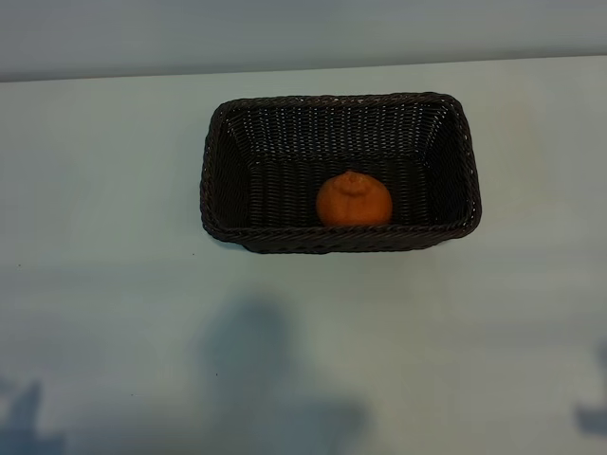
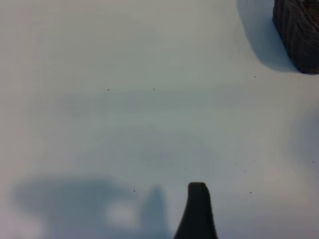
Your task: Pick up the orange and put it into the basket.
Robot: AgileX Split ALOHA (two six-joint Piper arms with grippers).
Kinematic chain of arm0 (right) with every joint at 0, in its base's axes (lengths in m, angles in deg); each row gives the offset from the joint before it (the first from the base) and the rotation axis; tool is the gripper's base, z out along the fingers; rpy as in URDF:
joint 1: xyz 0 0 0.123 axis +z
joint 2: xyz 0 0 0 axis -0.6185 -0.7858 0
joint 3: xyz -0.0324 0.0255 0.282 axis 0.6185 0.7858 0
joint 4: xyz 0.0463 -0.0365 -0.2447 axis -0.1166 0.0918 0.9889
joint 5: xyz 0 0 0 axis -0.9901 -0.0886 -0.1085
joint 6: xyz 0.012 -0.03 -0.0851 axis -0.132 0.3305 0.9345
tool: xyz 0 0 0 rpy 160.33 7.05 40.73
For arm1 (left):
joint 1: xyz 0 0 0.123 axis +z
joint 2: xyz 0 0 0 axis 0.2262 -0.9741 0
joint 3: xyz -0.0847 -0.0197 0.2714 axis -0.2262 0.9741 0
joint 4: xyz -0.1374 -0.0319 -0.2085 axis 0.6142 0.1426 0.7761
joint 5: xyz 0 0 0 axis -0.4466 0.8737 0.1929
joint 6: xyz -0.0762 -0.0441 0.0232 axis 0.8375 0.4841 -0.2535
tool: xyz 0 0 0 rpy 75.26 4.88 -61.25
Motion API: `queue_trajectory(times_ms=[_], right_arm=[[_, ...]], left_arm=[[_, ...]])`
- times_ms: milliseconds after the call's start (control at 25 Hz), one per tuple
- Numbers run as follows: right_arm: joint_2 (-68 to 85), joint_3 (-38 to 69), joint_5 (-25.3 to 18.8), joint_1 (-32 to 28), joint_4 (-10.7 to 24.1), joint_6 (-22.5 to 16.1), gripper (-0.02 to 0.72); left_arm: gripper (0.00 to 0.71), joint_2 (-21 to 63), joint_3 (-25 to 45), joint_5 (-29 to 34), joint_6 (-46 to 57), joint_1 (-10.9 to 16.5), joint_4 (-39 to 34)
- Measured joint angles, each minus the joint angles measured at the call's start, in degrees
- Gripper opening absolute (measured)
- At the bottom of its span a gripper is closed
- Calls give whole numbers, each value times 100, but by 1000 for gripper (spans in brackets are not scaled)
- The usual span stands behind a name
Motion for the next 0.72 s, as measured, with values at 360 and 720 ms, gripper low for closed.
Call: queue_trajectory(times_ms=[360, 720], right_arm=[[0, 15, 93, 0, -28, 0, 531], [0, 15, 93, 0, -168, -23, 530]], left_arm=[[592, 0, 0, 0, 0, 0, 0], [592, 0, 0, 0, 20, 0, 0]])
